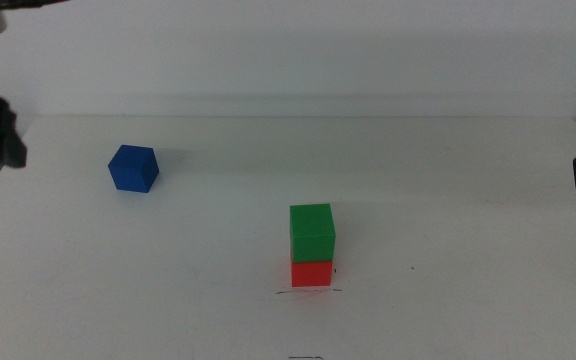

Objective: Stack red cubes first, then green, then blue cubes in a specific spot.

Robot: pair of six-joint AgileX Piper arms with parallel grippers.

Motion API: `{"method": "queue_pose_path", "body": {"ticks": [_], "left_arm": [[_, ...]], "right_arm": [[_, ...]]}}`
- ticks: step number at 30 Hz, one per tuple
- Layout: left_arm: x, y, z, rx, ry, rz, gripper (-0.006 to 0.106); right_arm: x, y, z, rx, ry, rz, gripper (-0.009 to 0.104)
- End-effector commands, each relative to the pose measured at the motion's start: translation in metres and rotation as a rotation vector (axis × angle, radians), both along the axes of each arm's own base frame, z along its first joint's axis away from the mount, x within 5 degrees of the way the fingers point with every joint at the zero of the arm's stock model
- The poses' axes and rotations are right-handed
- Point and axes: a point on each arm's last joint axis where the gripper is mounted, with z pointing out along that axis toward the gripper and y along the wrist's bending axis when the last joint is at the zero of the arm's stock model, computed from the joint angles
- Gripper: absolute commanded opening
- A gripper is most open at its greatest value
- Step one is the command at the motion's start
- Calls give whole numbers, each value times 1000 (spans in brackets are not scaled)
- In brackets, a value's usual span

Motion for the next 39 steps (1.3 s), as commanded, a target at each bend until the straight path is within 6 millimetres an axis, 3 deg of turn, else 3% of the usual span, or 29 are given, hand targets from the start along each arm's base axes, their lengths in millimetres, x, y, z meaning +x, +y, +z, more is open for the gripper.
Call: {"method": "queue_pose_path", "body": {"ticks": [1,10,22,28,39], "left_arm": [[18,-2,18,-2,-35,-25,94],[104,1,3,17,82,-154,94],[196,-32,-38,74,132,-282,94],[224,-37,-66,68,170,-296,94],[243,-39,-104,54,197,-324,94]], "right_arm": [[1,-1,14,40,-84,-10,93],[1,-1,14,40,-84,-10,93],[1,-1,14,40,-84,-10,93],[1,-1,14,40,-84,-10,93],[1,-1,14,40,-83,-10,93]]}}
